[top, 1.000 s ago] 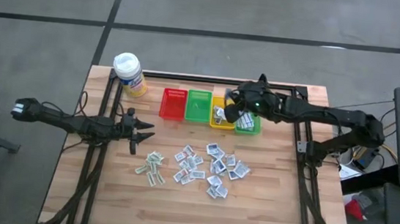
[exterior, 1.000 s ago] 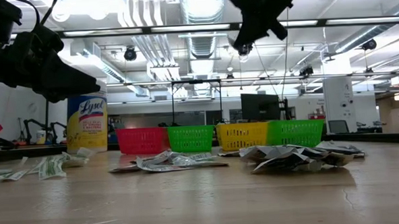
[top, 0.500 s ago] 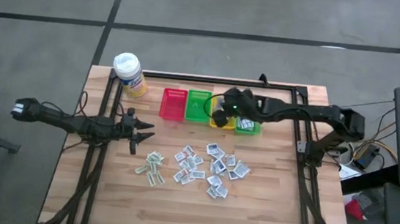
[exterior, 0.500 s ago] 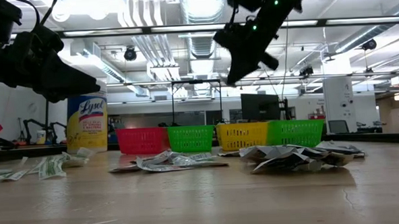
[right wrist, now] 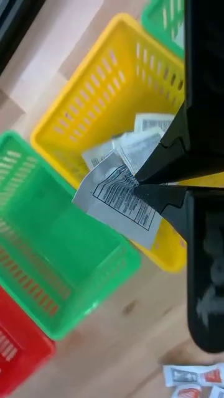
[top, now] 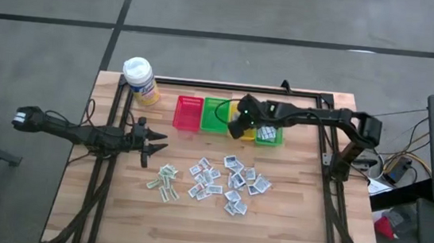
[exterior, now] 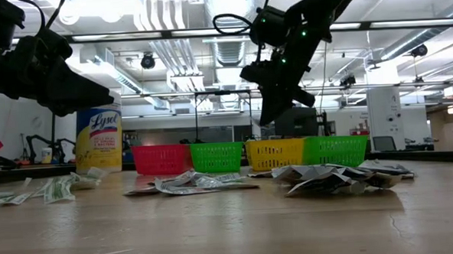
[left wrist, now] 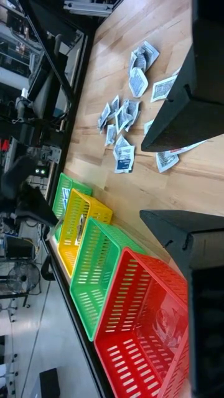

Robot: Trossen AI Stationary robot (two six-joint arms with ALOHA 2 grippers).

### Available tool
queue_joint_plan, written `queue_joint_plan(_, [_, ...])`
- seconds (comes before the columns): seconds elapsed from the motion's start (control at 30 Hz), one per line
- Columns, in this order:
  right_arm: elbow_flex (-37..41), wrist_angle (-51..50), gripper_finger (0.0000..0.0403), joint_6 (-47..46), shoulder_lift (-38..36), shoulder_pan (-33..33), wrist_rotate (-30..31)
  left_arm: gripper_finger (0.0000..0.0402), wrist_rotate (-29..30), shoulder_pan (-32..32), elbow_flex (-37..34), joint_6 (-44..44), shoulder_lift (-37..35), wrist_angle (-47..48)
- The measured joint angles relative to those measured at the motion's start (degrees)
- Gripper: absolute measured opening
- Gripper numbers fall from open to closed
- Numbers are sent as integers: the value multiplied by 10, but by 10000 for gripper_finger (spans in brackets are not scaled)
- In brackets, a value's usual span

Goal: Pick & Place First Aid Supplies
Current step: Put the blue alcohol pad into the yellow bin

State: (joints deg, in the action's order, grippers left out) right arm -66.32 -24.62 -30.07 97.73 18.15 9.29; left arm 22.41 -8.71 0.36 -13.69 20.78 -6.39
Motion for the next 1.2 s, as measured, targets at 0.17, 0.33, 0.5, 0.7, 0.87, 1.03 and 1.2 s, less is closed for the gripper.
queue_joint_plan(0.17, [0, 0, 8, 1, 1, 37, -33, 158, 0, 0, 0, 3, 0, 0])
queue_joint_plan(0.33, [0, 0, 8, 2, 15, 55, -66, 158, 0, 0, 0, 14, 0, 0])
queue_joint_plan(0.5, [0, 0, 8, 2, 28, 58, -68, 158, 0, 0, 0, 15, 0, 0])
queue_joint_plan(0.7, [0, -1, 8, 2, 48, 58, -67, 158, 2, 0, 0, 15, 0, 0])
queue_joint_plan(0.87, [0, 0, 8, 3, 56, 58, -63, 158, 2, 0, 0, 16, 0, 0])
queue_joint_plan(1.03, [0, 0, 8, 4, 56, 58, -63, 158, 2, 0, 0, 15, 0, 0])
queue_joint_plan(1.2, [0, 0, 8, 5, 56, 58, -63, 158, 2, 0, 0, 16, 0, 0])
